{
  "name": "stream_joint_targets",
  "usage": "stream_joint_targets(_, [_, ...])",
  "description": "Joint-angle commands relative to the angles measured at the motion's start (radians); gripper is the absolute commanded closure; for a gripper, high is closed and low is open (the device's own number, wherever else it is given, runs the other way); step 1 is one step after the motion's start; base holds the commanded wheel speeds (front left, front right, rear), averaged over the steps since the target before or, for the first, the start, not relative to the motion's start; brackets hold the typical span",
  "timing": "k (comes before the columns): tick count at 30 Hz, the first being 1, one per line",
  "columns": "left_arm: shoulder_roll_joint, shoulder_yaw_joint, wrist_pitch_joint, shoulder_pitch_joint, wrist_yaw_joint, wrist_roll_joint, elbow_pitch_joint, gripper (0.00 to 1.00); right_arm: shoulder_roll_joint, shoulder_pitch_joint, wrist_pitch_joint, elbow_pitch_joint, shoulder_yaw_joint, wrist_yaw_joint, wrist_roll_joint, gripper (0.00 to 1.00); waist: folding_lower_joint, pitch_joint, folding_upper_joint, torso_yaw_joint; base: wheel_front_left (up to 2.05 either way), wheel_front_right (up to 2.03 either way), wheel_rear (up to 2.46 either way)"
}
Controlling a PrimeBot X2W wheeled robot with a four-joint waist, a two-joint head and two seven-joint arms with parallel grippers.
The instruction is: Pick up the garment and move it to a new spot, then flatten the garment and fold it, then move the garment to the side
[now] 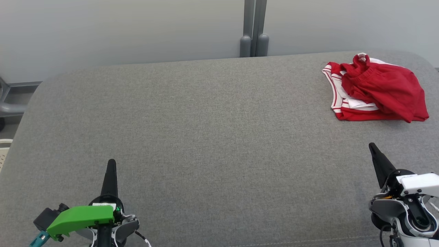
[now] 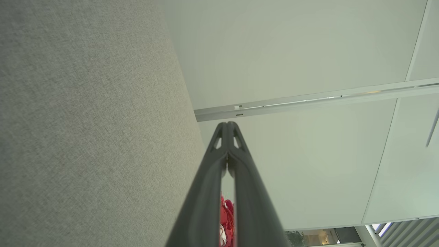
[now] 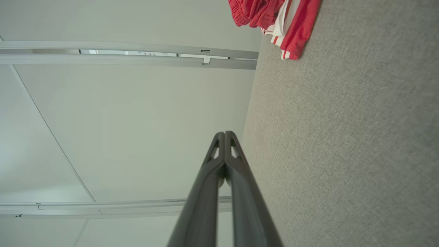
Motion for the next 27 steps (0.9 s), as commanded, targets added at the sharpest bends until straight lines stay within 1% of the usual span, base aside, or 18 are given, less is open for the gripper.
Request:
stream_joint_targets(1, [0.001, -0.002, 0.003, -0.022, -0.006, -0.027, 0.0, 1.0, -0.005, -0.011, 0.01, 0.0, -0.008, 0.0, 0.022, 1.0, 0.0, 0.0, 0.0, 0.0, 0.0, 0.0, 0.0])
stream_joint_targets(15, [0.001, -0.009, 0.014, -0.037, -0.011, -0.123, 0.006, 1.0, -0.006, -0.021, 0.049, 0.003, -0.034, 0.0, 0.114, 1.0, 0.0, 0.003, 0.0, -0.003, 0.0, 0.0, 0.0])
stream_joint_targets(27, [0.001, -0.009, 0.013, -0.033, -0.01, -0.12, 0.005, 1.0, -0.006, -0.02, 0.047, 0.003, -0.032, 0.0, 0.108, 1.0, 0.0, 0.003, 0.0, -0.003, 0.0, 0.0, 0.0])
